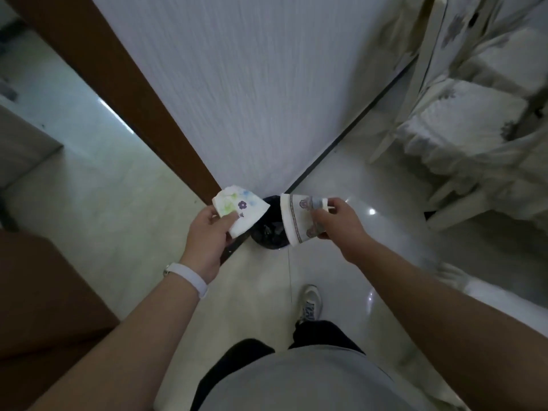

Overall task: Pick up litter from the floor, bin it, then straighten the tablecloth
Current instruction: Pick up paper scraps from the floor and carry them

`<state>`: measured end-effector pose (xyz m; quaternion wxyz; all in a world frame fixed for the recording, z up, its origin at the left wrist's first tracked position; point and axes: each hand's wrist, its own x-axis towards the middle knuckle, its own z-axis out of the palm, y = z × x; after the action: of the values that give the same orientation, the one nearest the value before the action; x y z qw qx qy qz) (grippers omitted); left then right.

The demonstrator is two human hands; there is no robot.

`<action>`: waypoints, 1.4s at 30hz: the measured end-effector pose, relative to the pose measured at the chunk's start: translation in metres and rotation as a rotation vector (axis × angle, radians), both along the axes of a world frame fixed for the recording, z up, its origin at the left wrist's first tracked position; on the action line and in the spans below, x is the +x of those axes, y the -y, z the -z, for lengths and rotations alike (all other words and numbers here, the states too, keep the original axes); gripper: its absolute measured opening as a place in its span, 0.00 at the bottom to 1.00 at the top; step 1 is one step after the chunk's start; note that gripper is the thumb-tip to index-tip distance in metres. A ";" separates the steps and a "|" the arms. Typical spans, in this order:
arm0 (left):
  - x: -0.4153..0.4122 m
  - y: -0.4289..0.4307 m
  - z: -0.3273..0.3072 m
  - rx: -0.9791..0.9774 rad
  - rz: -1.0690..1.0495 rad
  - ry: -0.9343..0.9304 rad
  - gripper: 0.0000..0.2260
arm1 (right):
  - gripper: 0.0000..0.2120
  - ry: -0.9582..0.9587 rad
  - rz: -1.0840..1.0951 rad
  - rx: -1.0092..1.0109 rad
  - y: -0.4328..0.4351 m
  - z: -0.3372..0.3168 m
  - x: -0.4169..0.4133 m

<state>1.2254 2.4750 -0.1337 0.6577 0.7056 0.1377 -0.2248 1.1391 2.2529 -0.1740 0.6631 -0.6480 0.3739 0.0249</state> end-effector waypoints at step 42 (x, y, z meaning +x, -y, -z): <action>0.198 0.045 0.561 0.358 0.445 -0.168 0.10 | 0.21 -0.370 -0.157 -0.454 -0.013 0.527 0.168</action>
<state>1.4233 2.4299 -0.6945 0.4434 0.8023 0.0712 -0.3933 1.3067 2.2659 -0.7009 0.4181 -0.7911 0.4330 0.1094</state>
